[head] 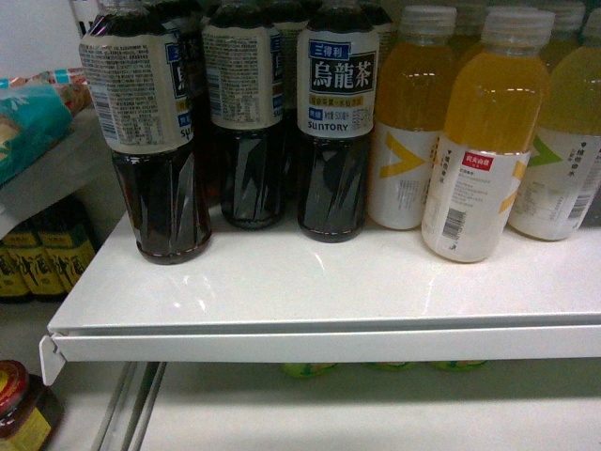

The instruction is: Move water from second to third shelf

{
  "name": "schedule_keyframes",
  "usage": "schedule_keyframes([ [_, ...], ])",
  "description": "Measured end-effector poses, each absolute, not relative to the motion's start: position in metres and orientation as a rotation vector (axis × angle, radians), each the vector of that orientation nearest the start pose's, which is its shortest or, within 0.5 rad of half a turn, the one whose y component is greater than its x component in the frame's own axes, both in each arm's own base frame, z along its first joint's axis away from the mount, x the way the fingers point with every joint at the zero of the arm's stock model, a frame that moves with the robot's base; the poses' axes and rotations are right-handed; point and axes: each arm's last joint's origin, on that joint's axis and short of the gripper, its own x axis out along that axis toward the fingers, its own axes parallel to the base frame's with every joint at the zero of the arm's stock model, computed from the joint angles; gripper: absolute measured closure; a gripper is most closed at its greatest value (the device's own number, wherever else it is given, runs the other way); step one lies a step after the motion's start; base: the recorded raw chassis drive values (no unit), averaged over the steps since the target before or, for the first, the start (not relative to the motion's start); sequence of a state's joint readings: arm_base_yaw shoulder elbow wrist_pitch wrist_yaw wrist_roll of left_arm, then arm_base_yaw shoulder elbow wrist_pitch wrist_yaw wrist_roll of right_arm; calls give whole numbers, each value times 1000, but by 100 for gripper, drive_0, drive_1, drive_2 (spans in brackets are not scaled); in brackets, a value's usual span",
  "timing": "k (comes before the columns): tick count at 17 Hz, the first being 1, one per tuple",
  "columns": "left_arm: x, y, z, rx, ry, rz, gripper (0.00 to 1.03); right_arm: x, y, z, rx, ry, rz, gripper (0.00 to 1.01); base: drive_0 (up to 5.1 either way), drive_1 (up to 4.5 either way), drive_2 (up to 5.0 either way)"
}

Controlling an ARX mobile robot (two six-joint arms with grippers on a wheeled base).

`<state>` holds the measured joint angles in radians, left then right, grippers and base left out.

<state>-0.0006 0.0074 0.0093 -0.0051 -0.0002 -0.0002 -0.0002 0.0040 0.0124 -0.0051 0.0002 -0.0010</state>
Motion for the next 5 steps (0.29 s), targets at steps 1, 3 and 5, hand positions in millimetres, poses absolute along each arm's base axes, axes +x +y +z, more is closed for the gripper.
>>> schedule_keyframes([
  [1,98,0,166,0,3,0,5,97,0,167,-1,-3,0,3,0,0,0],
  [3,98,0,166,0,3,0,5,97,0,167,-1,-3,0,3,0,0,0],
  [5,98,0,166,0,3,0,5,97,0,167,-1,-3,0,3,0,0,0],
])
